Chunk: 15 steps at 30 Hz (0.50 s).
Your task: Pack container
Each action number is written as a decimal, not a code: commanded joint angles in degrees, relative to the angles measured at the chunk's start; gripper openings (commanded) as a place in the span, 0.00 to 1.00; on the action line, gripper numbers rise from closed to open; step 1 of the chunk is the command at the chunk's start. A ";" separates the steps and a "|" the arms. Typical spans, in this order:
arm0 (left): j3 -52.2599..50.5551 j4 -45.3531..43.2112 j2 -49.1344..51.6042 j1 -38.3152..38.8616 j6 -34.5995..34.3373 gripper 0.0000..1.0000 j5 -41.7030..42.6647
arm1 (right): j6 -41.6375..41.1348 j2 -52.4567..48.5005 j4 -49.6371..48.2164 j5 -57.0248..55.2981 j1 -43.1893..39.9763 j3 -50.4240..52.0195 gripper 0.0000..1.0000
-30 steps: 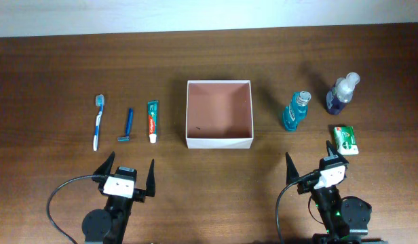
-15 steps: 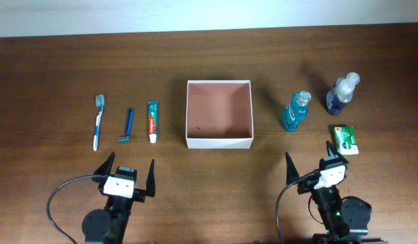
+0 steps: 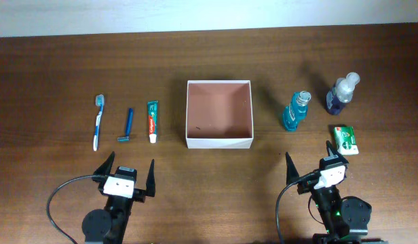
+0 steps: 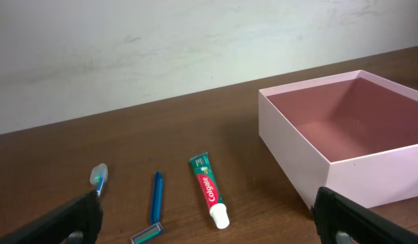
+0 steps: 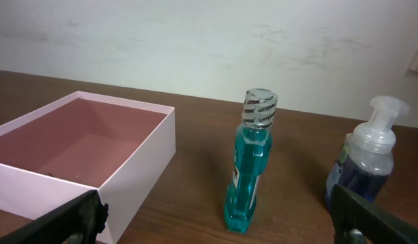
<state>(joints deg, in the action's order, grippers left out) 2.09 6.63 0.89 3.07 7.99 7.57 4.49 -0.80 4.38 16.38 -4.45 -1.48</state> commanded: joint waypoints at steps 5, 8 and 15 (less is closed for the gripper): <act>-0.33 -0.11 -0.59 -0.28 1.09 0.99 0.61 | -0.22 0.44 -0.11 -0.50 0.22 0.57 0.98; -0.33 -0.13 -0.59 -0.24 1.11 0.99 0.04 | -0.22 0.44 -0.11 -0.50 0.22 0.57 0.98; -0.33 -4.81 -0.59 -0.24 1.14 0.99 -1.73 | -0.22 0.44 -0.11 -0.50 0.22 0.57 0.98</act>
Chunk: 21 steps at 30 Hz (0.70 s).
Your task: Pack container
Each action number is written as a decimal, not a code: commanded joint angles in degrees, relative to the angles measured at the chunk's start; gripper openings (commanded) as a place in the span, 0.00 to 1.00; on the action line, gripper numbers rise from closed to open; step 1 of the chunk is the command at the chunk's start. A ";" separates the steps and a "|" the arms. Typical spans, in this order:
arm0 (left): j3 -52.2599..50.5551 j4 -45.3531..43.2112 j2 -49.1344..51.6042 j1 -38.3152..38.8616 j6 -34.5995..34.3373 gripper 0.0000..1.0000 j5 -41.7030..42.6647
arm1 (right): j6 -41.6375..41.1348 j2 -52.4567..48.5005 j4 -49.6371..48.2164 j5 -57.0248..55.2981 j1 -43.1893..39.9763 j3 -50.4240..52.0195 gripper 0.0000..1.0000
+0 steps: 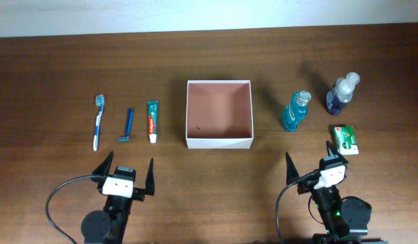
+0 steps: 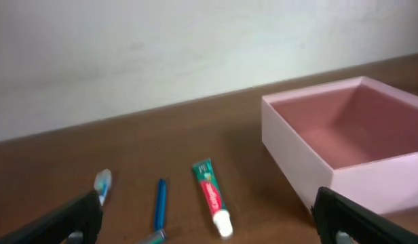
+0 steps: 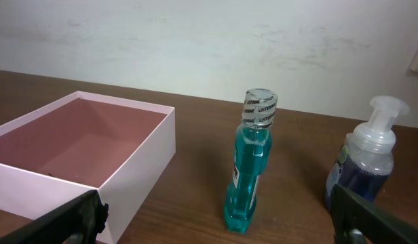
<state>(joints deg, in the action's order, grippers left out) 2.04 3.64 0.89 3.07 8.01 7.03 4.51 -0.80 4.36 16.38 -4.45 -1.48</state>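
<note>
An open white box (image 1: 220, 140) with a pink inside stands mid-table. Left of it lie a toothbrush (image 1: 98, 123), a blue razor (image 1: 127, 125) and a toothpaste tube (image 1: 152, 120). To its right are a teal mouthwash bottle (image 1: 295, 111), a dark blue pump bottle (image 1: 340, 93) and a small green packet (image 1: 346, 138). My left gripper (image 1: 127, 171) is open near the front edge, short of the razor (image 2: 159, 205) and tube (image 2: 209, 190). My right gripper (image 1: 309, 160) is open too, short of the mouthwash (image 3: 250, 169) and pump bottle (image 3: 362, 166).
The box (image 2: 297, 159) is at the right in the left wrist view, and the box (image 3: 138, 169) is at the left in the right wrist view. A pale wall runs behind the table's far edge. Black cables loop beside both arm bases.
The left wrist view is now blurred and its contents sit slightly lower in frame, so the left arm has shifted a little. The right arm and all objects are where they were.
</note>
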 commanded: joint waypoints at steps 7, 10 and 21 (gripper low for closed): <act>-0.02 -9.09 -0.59 -0.24 -4.13 0.99 -0.81 | -0.24 0.44 -0.09 -0.50 0.22 0.57 0.98; 0.83 -9.22 -0.59 -0.24 -4.35 0.99 0.94 | -0.24 0.44 -0.09 -0.50 0.22 0.57 0.98; 15.76 4.83 2.99 -0.24 -3.15 1.00 1.16 | -0.24 0.44 -0.09 -0.52 0.22 0.57 0.98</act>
<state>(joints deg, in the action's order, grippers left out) 12.47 7.03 2.07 3.07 4.49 7.33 4.49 -0.80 4.38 16.38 -4.45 -1.48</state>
